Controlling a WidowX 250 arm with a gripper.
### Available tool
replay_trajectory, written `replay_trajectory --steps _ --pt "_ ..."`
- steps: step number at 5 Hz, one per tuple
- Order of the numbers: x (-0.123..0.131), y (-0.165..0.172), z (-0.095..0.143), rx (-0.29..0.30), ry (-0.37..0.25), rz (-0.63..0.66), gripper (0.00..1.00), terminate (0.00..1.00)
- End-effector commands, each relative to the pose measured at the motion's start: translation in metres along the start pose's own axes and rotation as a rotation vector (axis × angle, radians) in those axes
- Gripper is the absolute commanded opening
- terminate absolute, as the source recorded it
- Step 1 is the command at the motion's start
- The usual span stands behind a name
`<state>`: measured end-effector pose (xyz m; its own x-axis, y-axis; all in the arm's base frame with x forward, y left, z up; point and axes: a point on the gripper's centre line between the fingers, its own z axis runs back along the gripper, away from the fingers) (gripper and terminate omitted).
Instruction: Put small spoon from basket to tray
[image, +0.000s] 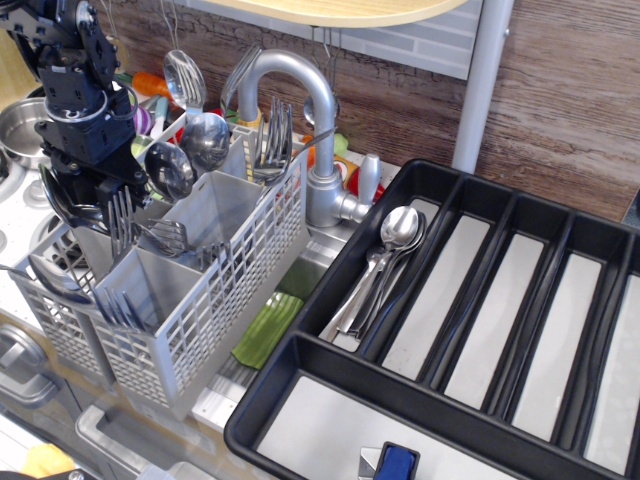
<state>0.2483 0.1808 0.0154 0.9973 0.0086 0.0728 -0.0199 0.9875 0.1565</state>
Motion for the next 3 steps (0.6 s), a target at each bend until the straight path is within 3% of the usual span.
replay_trajectory --steps 1,2,3 --pt "-0.006 0.0 0.004 -0.008 0.044 0.004 0.0 0.0" --pt "-0.001 -0.002 0.023 0.037 0.075 -0.007 0.0 0.0" --pt "0.008 -0.006 0.061 0.1 0.15 -0.008 0.0 0.0"
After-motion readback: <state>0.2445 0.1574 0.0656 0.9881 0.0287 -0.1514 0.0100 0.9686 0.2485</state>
